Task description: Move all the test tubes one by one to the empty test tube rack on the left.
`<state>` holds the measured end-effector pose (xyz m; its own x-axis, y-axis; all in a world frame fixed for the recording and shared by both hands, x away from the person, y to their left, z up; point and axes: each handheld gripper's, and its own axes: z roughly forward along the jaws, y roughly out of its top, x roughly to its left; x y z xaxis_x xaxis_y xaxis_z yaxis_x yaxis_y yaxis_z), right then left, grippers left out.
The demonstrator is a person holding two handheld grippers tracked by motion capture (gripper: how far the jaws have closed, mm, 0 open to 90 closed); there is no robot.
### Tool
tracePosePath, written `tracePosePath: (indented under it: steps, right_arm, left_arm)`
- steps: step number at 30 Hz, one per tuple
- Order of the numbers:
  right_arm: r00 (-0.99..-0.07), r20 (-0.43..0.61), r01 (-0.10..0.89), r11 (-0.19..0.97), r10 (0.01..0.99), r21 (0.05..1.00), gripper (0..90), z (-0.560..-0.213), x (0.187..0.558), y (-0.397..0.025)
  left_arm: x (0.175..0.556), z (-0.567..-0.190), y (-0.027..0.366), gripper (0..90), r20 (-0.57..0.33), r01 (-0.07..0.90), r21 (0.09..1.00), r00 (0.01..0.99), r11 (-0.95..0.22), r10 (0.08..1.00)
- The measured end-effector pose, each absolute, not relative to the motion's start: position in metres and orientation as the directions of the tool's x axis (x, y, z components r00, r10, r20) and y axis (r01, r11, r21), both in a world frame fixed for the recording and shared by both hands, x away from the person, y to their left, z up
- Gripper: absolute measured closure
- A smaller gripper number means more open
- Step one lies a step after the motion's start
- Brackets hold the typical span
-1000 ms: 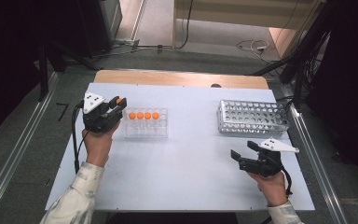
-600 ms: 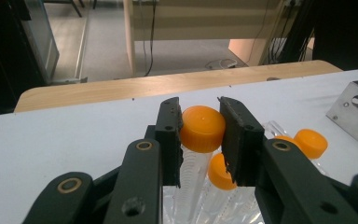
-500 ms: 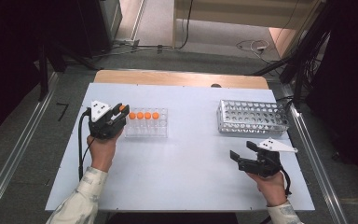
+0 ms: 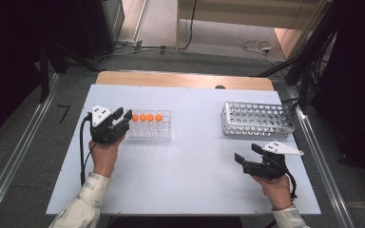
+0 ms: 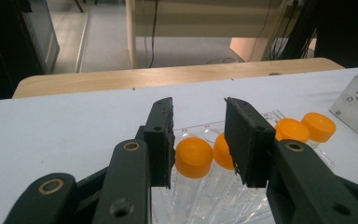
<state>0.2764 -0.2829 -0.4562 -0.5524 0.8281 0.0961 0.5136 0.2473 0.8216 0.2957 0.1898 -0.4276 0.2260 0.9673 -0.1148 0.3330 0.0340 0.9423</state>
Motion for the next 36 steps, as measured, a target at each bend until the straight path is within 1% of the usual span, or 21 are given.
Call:
tracePosePath:
  steps: [4,6,17,36]
  right_arm:
    - [-0.552,0.096,0.513,0.246,0.828,0.822,18.3,-0.456,0.276,-0.283]
    - [-0.55,0.095,0.514,0.246,0.83,0.822,18.3,-0.457,0.277,-0.283]
    - [-0.538,0.095,0.519,0.241,0.838,0.82,18.4,-0.457,0.278,-0.285]
    - [-0.519,0.097,0.524,0.227,0.849,0.821,18.5,-0.459,0.279,-0.293]
  left_arm:
    - [0.29,-0.426,0.193,58.3,-0.142,0.332,0.942,0.242,0.056,0.96]
    - [0.287,-0.427,0.194,54.3,-0.153,0.334,0.94,0.246,0.064,0.957]
    - [0.267,-0.433,0.2,38.2,-0.191,0.375,0.923,0.249,0.087,0.949]
    - [0.245,-0.451,0.205,30.9,-0.185,0.416,0.906,0.227,0.077,0.956]
